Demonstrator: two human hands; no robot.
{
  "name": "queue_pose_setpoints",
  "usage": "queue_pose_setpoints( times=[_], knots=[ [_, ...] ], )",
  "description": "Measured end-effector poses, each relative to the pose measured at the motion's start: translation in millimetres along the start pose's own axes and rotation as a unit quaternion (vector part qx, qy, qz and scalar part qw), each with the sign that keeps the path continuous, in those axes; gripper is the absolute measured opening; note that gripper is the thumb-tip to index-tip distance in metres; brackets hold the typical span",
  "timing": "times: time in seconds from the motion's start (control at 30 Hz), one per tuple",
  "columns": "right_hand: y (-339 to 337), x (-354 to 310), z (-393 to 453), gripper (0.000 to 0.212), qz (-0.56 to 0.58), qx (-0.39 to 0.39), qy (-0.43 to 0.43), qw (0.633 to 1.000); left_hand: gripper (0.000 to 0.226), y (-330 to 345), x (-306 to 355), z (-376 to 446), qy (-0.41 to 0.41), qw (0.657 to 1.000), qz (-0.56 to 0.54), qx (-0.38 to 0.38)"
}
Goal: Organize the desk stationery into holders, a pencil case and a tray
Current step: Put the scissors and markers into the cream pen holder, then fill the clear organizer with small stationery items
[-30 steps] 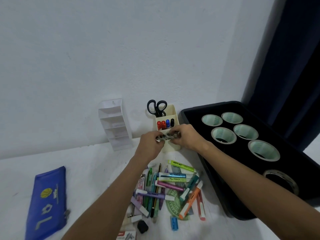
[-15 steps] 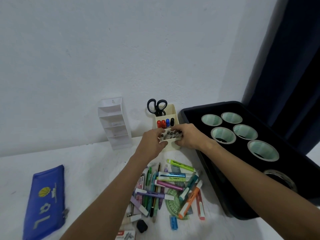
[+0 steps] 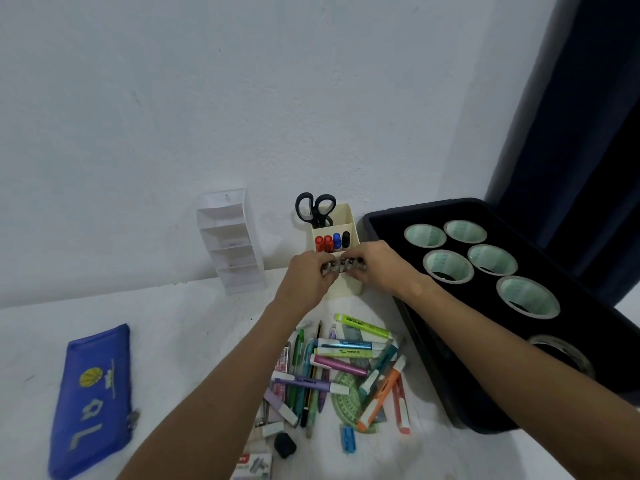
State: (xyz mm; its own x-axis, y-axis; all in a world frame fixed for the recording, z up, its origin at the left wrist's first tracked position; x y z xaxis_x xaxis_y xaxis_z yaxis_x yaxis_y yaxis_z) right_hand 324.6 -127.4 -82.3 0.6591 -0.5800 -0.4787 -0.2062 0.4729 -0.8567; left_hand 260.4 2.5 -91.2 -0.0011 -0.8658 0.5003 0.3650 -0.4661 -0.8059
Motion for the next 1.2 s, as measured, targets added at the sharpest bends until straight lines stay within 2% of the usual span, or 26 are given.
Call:
queue_pose_setpoints(
  times=[0.1, 0.27, 0.4, 0.47, 0.6, 0.7, 0.8, 0.97, 1.1, 1.2],
  knots=[
    [-2.6, -0.6, -3.6, 0.053, 0.002, -0.010, 0.022, 1.000, 0.045, -1.8, -8.0, -5.8, -0.033, 0.999, -0.012, -0.018],
    [-14.7, -7.4, -15.9, 0.073, -0.036, 0.061, 0.014, 0.997, 0.059, -22.7, -11.3, -18.1, -0.046, 0.999, -0.023, 0.003],
    [-20.5, -30.6, -30.0, 0.059, -0.052, 0.117, -0.017, 0.992, 0.056, -46.5, -21.8, -34.1, -0.063, 0.998, -0.018, 0.020],
    [-20.0, -44.5, -35.3, 0.054, -0.061, 0.119, -0.031, 0.991, 0.052, -56.4, -30.5, -43.6, -0.080, 0.997, -0.008, 0.020],
    [-6.5, -69.2, -37.7, 0.047, -0.022, 0.053, -0.054, 0.997, 0.044, -74.2, -53.1, -63.2, -0.122, 0.992, 0.017, 0.003],
    [16.1, -86.5, -37.3, 0.031, -0.024, -0.018, -0.089, 0.996, 0.039, -81.8, -71.1, -80.3, -0.148, 0.987, 0.051, -0.033],
    [43.3, -94.4, -34.5, 0.022, -0.006, -0.089, -0.090, 0.992, 0.037, -86.6, -85.4, -96.3, -0.167, 0.981, 0.074, -0.065],
    [81.3, -88.5, -19.8, 0.026, -0.056, -0.173, -0.068, 0.981, 0.032, -89.6, -104.9, -115.9, -0.191, 0.965, 0.113, -0.142],
    [105.4, -78.8, -4.0, 0.037, -0.115, -0.197, -0.034, 0.973, 0.023, -80.3, -111.9, -123.2, -0.182, 0.963, 0.108, -0.166],
    [119.7, -71.4, 3.0, 0.041, -0.161, -0.215, -0.011, 0.963, 0.024, -68.7, -114.3, -125.5, -0.161, 0.961, 0.111, -0.195]
  ],
)
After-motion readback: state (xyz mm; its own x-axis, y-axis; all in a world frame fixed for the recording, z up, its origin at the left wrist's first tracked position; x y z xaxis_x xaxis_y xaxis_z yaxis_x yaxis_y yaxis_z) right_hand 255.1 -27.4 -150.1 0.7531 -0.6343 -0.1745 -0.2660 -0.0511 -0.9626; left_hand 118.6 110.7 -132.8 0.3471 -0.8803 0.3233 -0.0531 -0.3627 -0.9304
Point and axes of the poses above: each hand's wrist, its own z-axis towards the middle knuckle, its own y-axis out of the palm, x = y × z, the point moved 4 cm from there along z, towards the middle knuckle, and after that the axes turned 2 degrees about x, right-handed, at the moved point
